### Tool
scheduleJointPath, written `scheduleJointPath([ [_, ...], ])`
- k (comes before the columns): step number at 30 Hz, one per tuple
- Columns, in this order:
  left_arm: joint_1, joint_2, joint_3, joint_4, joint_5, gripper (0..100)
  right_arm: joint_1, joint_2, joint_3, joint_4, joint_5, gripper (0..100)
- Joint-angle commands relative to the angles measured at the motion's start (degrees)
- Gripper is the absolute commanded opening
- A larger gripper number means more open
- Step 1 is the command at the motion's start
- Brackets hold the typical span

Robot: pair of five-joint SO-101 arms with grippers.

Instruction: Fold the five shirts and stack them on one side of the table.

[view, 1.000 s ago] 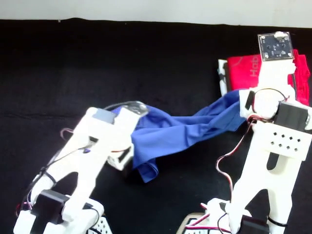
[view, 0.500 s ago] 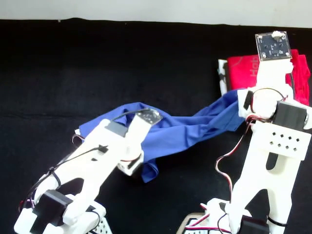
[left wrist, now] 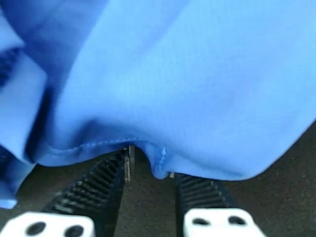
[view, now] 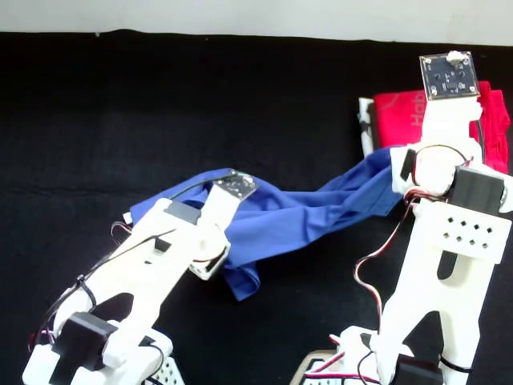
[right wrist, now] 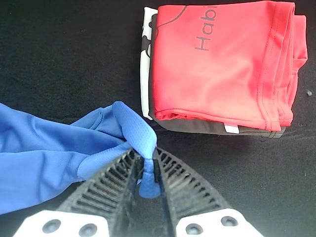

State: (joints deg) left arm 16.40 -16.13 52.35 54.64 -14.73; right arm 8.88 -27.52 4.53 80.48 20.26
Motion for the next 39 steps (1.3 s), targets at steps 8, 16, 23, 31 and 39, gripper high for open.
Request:
scheduleJointPath([
  [8, 1.98, -2.68, -0.48, -0.44, 2.29, 18, -0.66, -1.63, 0.13, -0.75, 0.35, 0.5],
  [16, 3.21, -2.15, -0.48, -2.99, 3.87, 18, -0.66, -1.63, 0.13, -0.75, 0.35, 0.5],
  [23, -0.57, -2.68, -0.48, -2.81, 3.96, 2, -0.66, -1.63, 0.66, 0.13, 0.35, 0.5],
  [31, -4.44, -2.77, -15.08, 14.15, 3.78, 1, -0.31, -2.15, 6.81, -6.46, -4.22, 0.5],
  [39, -16.22, -2.33, -55.43, 40.44, -2.02, 1, -1.19, -1.63, -1.80, -17.27, -4.13, 0.5],
])
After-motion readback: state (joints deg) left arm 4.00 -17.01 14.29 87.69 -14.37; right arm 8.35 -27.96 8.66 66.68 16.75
